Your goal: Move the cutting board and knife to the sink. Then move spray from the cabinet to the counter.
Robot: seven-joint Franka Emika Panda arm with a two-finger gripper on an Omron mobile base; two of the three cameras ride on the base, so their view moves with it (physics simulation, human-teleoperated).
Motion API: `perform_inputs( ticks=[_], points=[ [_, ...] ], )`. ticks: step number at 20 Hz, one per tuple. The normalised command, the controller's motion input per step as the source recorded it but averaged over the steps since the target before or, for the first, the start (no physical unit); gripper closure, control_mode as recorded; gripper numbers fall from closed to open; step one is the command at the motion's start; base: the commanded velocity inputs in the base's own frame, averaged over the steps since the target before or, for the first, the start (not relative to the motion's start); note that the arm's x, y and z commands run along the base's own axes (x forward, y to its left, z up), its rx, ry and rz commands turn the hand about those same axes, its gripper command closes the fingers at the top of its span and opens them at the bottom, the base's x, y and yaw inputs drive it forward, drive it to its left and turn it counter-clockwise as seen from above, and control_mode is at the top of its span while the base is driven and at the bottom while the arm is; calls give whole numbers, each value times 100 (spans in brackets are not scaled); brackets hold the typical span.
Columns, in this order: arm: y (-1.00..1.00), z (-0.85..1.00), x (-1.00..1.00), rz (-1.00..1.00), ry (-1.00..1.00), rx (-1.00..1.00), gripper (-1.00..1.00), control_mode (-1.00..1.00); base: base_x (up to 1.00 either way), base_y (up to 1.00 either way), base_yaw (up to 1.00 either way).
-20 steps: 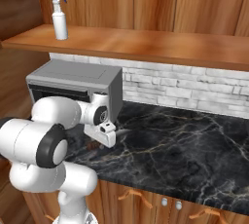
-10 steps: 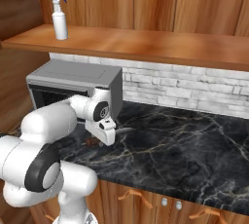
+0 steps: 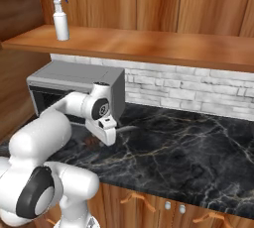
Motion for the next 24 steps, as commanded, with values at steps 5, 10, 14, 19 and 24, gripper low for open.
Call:
perform_inputs(
  ticks=[5,10,14,19,24],
  points=[
    [-4,39,-20,-4,-1,0,100,-100,0,0,0],
    [-2,34,-23,-8,-3,0,100,-100,0,0,0],
    [0,24,-26,-9,-18,0,100,-100,0,0,0],
    [0,26,-22,-6,-11,-2,100,-100,0,0,0],
    [0,20,-18,-4,-2,-3,100,-100,0,0,0]
  ],
)
